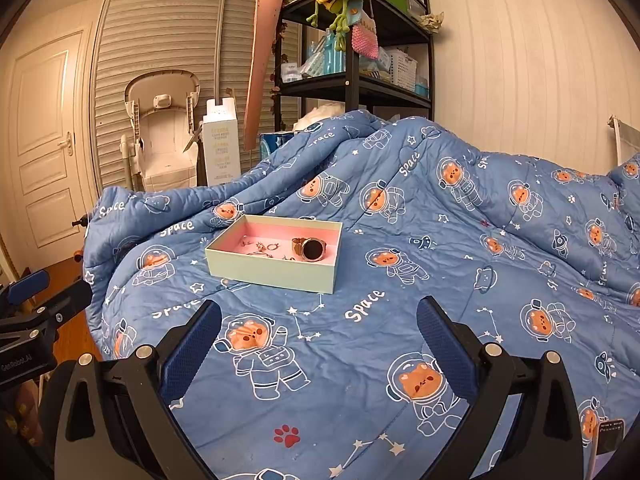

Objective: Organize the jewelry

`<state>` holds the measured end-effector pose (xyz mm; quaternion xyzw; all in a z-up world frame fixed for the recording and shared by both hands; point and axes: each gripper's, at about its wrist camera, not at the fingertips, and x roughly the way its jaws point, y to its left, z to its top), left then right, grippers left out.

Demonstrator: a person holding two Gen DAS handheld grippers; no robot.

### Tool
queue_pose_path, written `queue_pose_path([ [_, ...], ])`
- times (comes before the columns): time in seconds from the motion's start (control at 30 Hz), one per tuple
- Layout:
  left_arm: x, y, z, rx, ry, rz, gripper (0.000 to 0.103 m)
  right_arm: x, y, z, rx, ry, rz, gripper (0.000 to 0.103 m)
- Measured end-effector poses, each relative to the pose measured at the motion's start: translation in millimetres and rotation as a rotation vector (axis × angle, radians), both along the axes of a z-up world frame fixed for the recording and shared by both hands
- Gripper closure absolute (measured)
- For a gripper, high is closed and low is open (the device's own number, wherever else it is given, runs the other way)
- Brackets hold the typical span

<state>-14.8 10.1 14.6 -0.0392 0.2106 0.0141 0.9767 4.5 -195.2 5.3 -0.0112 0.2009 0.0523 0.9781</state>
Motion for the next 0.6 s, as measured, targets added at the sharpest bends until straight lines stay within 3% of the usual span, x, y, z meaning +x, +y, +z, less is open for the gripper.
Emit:
queue_pose_path([
  [0.6, -0.2, 3.3, 3.4, -0.019, 0.010, 0.006, 0.006, 1.3, 1.1, -0.2, 0.002, -0.004, 0.007, 0.007],
])
